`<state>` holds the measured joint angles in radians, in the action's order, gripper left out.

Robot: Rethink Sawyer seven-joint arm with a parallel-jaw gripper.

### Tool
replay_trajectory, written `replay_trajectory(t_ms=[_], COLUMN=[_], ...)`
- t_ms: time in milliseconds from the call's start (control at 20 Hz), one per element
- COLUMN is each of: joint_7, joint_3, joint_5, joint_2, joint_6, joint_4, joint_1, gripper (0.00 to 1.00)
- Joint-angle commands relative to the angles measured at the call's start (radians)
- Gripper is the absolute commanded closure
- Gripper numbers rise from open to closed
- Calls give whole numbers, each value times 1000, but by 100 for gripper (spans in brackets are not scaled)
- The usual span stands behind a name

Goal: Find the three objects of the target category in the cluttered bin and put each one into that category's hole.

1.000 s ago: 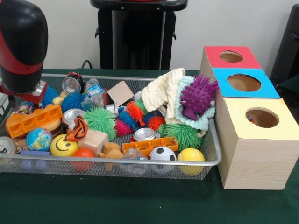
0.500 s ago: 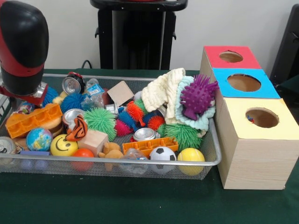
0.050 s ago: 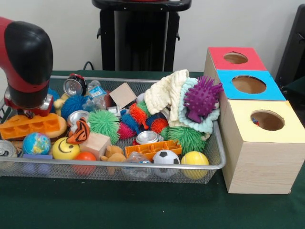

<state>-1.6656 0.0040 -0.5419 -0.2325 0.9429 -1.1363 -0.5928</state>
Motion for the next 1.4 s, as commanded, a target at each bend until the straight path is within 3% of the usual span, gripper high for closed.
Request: replay_trajectory(t_ms=[50,250,300,600,700,800,950,1100,1300,1400], joint_7=[58,51,50,37,38,43,44,28,-6,-16], joint_3=[71,58,55,49,53,63,71,69,76,79], joint_5=[-18,-26,-31,-19,-4,23,76,146,252,290], joint_2=[146,155,154,163,134,52,-133,-268,-371,-403], joint_6=[-31,-10,-10,9,15,16,49,149,283,304], joint_4=[41,61,61,72,44,-31,-170,-243,-279,-289], joint_1=[-23,-13,-10,-2,-2,1,24,55,74,79], gripper=[0,0,100,100,100,100,100,100,100,100])
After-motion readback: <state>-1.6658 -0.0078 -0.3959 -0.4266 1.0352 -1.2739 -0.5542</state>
